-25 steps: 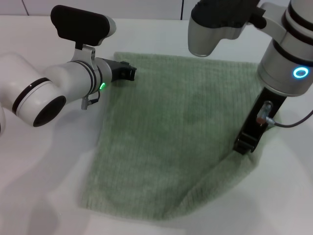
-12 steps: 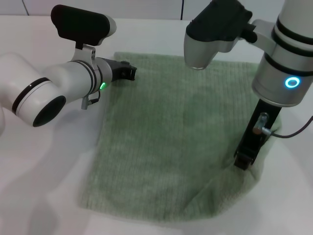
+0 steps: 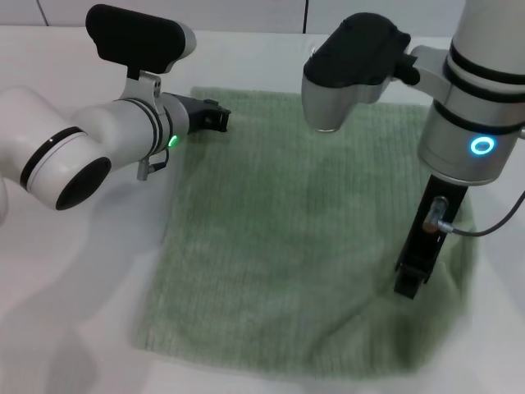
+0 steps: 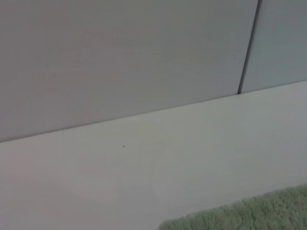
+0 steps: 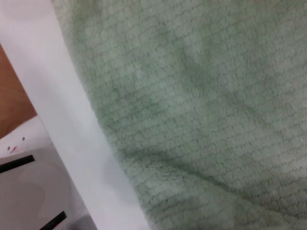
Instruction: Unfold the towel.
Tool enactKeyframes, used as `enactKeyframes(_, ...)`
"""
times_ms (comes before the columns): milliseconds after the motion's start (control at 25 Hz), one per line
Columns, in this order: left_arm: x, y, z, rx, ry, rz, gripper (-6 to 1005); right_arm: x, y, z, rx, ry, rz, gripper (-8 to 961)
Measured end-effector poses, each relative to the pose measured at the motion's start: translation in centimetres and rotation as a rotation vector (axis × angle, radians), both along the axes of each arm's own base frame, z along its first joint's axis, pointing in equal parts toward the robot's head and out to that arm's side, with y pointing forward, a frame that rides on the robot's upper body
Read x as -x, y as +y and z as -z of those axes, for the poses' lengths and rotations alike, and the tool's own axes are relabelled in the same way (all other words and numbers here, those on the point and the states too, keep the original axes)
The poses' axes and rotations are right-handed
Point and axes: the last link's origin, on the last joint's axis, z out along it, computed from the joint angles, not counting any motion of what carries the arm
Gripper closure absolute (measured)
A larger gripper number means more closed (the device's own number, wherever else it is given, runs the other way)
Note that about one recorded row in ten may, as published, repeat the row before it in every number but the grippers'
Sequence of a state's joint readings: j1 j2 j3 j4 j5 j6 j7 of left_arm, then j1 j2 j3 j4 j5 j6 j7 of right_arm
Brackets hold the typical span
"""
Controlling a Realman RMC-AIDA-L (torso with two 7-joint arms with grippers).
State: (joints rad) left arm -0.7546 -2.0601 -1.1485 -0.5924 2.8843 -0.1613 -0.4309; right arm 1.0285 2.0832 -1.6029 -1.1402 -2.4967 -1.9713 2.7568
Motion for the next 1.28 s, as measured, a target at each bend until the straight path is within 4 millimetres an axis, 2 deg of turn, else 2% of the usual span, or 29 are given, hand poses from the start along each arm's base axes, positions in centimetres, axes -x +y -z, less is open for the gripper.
enactKeyframes(440, 0.0, 0.0, -0.1, -0.004, -0.005, -0.001, 1000, 0.3, 0.4, 0.1, -0.013, 0.009, -0.022, 728)
enactKeyframes(760, 0.0, 0.0, -0.1, -0.004, -0.005, -0.001, 1000, 0.3, 1.3, 0.0, -0.076, 0.032, -0.049, 712)
enactKeyframes(960, 0.0, 0.0, 0.0, -0.003, -0.005, -0.002, 1001, 0.2, 3.0, -0.4, -0.245, 0.050, -0.120, 702)
enactKeyframes(1040, 0.2, -0.2, 0.0, -0.001, -0.005, -0.005, 1001, 0.2, 4.1, -0.8, -0.381, 0.064, -0.199, 698)
enactKeyframes(1280, 0.4, -0.3, 0.0, 0.000, -0.001, -0.008, 1001, -0.3, 5.2, -1.3, -0.584, 0.084, -0.358, 686)
